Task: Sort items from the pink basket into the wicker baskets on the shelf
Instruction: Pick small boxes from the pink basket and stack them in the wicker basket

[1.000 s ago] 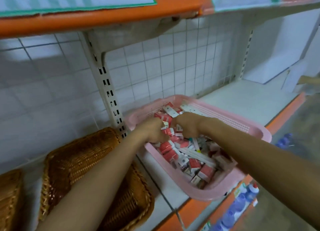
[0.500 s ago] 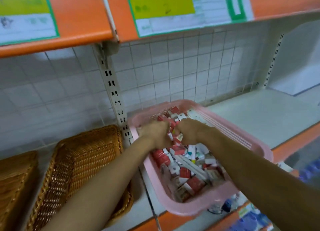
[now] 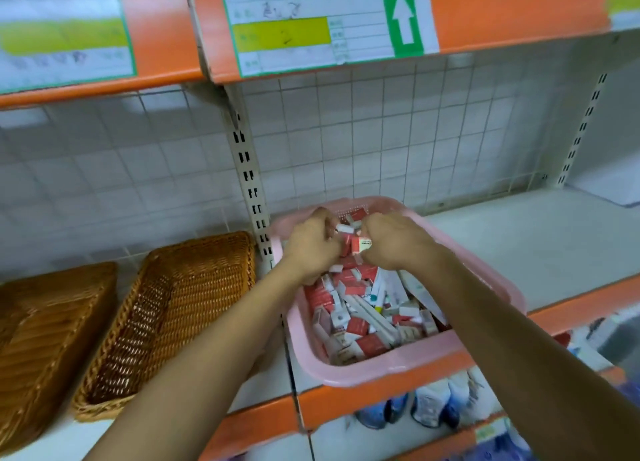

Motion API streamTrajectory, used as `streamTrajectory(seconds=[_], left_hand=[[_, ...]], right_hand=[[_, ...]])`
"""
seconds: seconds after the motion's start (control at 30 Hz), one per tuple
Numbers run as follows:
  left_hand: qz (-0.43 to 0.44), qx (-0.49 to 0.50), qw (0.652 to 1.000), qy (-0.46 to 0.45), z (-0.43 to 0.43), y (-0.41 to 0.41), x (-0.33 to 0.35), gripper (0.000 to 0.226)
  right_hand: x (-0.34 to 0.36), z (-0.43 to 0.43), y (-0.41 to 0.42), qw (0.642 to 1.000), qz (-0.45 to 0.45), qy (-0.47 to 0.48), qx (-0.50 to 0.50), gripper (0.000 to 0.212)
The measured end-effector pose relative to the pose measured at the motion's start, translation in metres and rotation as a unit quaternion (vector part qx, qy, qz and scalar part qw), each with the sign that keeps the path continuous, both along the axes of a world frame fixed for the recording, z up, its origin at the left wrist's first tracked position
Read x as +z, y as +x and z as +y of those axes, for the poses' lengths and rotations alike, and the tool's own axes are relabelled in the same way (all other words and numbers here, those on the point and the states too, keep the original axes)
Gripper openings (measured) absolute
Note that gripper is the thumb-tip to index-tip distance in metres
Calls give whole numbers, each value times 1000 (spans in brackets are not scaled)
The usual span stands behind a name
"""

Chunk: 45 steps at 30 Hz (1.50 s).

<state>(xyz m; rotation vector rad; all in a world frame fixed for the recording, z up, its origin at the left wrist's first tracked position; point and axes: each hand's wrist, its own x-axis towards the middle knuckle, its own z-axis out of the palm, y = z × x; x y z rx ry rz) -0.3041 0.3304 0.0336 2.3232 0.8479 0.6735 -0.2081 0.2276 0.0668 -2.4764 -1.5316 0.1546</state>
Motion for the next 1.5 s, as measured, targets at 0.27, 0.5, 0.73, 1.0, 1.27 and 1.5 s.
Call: streamTrajectory(seconds=[0.27,0.5,0.73,1.0,1.27,1.5], left_hand=[[-129,11,977,-170,-19,-50,7,25],[-159,41,968,-188,-25,-106,15,34],[-114,87,982,-124,-22,-183,14,25],[40,183,982,26,-12,-296,11,17],[29,205,978,36,-2,-407,12,33],[-9,272,962,2,20,-468,6,32]], right_hand=[[6,-17,-26,994,57,96,11,15],[14,-11,-75,981,110,153,54,16],[11,13,-145,953,202,199,108,21],[-5,51,-251,905,327,251,101,32],[-19,77,-378,899,322,279,100,26],[-29,92,-458,904,301,232,198,47]])
